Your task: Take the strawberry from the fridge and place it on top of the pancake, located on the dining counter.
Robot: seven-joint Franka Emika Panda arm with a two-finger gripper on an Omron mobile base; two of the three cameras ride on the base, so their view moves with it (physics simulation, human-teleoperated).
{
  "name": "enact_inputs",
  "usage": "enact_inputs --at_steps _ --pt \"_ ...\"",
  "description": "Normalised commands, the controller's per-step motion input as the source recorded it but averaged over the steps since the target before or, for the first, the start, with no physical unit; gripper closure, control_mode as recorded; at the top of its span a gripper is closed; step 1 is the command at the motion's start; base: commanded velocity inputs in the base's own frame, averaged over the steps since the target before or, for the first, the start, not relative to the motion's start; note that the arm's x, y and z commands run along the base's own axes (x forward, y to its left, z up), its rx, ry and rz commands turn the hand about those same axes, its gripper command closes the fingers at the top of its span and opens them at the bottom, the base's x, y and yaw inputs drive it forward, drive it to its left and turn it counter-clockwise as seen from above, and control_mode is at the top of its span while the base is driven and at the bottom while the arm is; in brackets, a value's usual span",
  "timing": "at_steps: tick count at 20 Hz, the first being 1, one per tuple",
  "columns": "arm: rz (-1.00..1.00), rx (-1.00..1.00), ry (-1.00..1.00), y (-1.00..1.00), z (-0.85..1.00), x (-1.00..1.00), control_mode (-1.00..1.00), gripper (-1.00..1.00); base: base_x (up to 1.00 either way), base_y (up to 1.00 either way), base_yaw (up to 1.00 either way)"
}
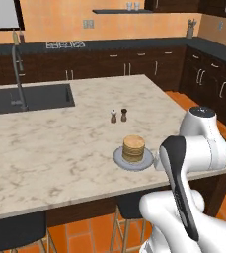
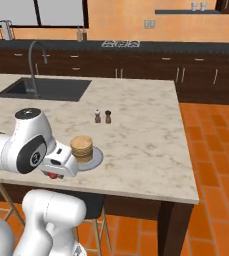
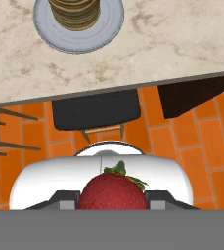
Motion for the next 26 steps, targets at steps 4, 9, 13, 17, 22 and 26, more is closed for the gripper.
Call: enact_inputs --at_steps 4,9,13,17,22,26 --pt "0.00 0.00 0.00 0.00 0.00 0.00 1.00 1.00 0.29 0.01 0.01" --pt "0.00 0.00 0.00 0.00 0.00 0.00 1.00 1.00 0.04 0.19 0.17" --pt "0.00 0.00 0.00 0.00 0.00 0.00 1.00 1.00 0.03 0.01 0.18" --pt "0.13 0.00 -0.08 0.03 0.08 0.31 -1.00 1.00 0.00 0.00 0.00" --pt "0.01 0.00 -0.12 0.04 0.40 0.98 -1.00 1.00 0.00 0.00 0.00" --pt "0.00 0.00 -0.01 0.01 0.44 1.00 -1.00 1.00 0.00 0.00 0.00"
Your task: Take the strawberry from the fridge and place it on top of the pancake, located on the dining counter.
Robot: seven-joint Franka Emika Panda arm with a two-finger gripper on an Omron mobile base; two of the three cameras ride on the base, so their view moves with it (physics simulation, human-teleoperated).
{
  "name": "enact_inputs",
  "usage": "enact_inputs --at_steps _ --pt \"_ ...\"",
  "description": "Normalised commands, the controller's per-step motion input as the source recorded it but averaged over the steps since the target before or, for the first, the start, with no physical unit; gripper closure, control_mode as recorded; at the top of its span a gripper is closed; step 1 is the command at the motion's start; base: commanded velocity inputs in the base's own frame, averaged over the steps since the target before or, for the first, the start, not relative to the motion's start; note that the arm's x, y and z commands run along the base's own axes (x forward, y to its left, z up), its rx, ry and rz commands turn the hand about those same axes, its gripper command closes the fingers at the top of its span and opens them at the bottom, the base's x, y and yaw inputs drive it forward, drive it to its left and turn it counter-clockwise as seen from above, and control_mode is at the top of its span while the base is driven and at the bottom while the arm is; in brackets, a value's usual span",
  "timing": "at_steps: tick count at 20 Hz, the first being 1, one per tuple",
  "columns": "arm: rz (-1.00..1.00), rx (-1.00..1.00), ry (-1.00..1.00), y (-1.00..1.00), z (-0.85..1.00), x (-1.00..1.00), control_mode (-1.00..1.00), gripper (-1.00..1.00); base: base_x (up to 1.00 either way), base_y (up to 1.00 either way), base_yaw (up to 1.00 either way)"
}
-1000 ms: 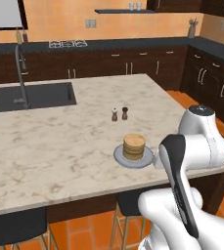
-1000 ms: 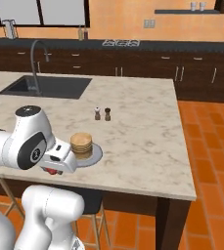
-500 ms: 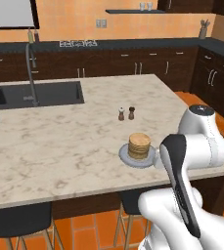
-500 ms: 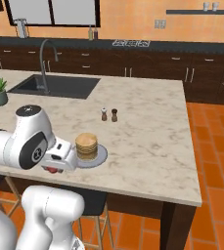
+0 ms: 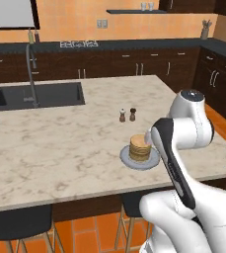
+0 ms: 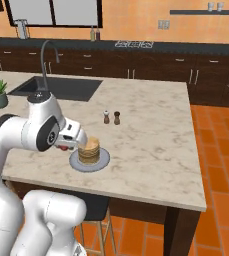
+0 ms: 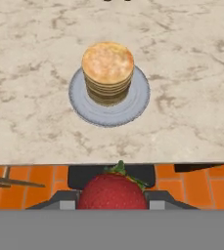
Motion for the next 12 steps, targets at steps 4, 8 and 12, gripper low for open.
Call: enact_inputs --at_steps 4,8,12 --pt "-0.02 0.03 0.00 0.00 -0.24 1.00 -1.00 1.00 0.00 0.00 0.00" --pt "0.00 0.01 0.00 0.07 -0.43 1.00 -1.00 1.00 0.00 0.00 0.00" --pt "0.00 -0.02 0.00 0.00 -0.33 1.00 -1.00 1.00 0.00 0.00 0.00"
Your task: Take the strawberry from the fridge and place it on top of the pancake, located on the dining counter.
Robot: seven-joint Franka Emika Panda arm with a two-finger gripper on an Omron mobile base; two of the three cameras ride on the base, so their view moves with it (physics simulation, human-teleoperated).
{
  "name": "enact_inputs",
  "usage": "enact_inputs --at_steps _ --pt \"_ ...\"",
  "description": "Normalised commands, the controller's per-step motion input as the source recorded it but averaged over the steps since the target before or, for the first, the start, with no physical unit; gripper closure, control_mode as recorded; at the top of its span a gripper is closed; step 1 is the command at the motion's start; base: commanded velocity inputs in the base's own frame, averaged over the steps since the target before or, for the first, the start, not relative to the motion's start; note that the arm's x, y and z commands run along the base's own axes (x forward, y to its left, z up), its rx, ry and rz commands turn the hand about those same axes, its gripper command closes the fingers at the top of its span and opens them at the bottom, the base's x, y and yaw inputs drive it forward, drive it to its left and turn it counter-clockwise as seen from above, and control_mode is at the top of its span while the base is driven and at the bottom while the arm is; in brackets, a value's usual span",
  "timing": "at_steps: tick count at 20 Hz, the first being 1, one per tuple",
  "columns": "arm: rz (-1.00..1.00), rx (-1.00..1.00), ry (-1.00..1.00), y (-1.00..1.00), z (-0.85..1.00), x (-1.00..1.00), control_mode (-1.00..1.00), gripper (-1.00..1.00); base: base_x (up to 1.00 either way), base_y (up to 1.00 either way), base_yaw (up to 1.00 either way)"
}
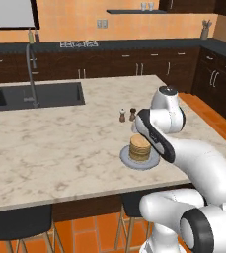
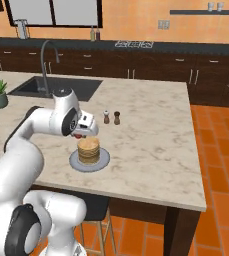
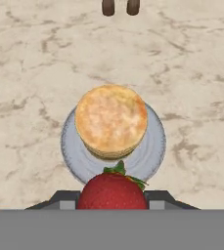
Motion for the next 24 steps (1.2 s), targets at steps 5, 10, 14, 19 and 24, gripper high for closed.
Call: enact_inputs --at_steps 5,10,14,19,24 --pt "0.00 -0.03 0.16 0.02 -0.35 0.97 -1.00 1.00 0.00 0.00 0.00" --pt "0.02 0.00 0.25 -0.01 -0.19 0.23 -1.00 1.00 0.00 0.00 0.00" --pt "0.00 0.00 0.03 0.00 -0.21 0.00 -1.00 1.00 0.00 0.00 0.00" --pt "0.00 0.00 -0.04 0.00 -0.34 0.00 -1.00 1.00 0.00 0.00 0.00" --pt "0.00 0.00 -0.12 0.00 -0.33 0.00 -1.00 1.00 0.00 0.00 0.00"
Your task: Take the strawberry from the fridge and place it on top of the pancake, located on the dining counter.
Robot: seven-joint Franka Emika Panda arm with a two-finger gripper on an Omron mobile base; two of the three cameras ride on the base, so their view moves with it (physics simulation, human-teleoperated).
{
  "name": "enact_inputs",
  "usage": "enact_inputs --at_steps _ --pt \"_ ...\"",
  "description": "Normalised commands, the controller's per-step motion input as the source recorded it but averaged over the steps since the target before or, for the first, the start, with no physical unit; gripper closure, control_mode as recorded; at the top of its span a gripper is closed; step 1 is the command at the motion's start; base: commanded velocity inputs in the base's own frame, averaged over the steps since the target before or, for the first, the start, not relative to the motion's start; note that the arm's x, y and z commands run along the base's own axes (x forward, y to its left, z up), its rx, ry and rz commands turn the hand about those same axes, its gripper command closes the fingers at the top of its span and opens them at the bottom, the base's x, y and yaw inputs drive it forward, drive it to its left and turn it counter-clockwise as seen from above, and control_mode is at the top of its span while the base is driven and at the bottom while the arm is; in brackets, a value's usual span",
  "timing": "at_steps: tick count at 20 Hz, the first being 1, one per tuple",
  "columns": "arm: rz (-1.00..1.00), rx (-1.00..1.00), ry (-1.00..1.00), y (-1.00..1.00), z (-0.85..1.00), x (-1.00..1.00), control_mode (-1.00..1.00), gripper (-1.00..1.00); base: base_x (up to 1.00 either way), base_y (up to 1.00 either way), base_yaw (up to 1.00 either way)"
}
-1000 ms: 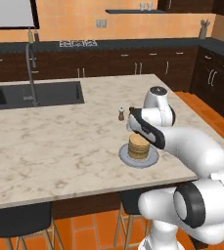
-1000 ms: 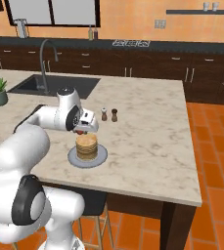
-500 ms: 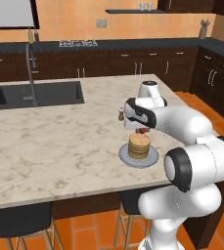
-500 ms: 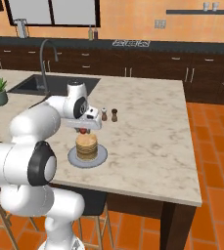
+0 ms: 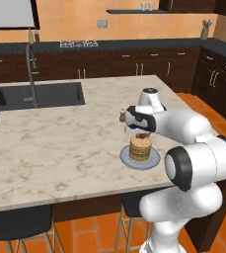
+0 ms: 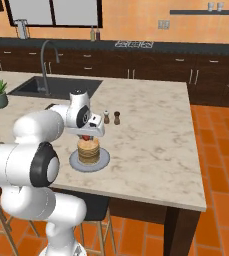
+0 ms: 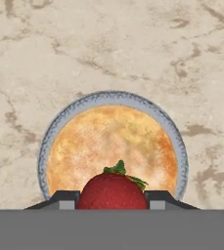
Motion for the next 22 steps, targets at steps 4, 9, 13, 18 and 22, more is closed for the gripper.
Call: enact_inputs --at_steps 4,9,13,18,22 --pt "0.00 0.00 -0.12 0.00 -0.28 0.00 -1.00 1.00 0.00 0.00 0.00" --pt "0.00 0.00 -0.12 0.00 -0.29 0.00 -1.00 1.00 0.00 0.00 0.00" --pt "0.00 0.00 -0.05 0.00 -0.24 0.00 -1.00 1.00 0.00 0.00 0.00" --pt "0.00 0.00 0.00 0.00 -0.10 0.00 -1.00 -1.00 0.00 0.00 0.00" --pt "0.00 0.00 0.00 0.00 0.03 0.00 -1.00 -1.00 0.00 0.00 0.00"
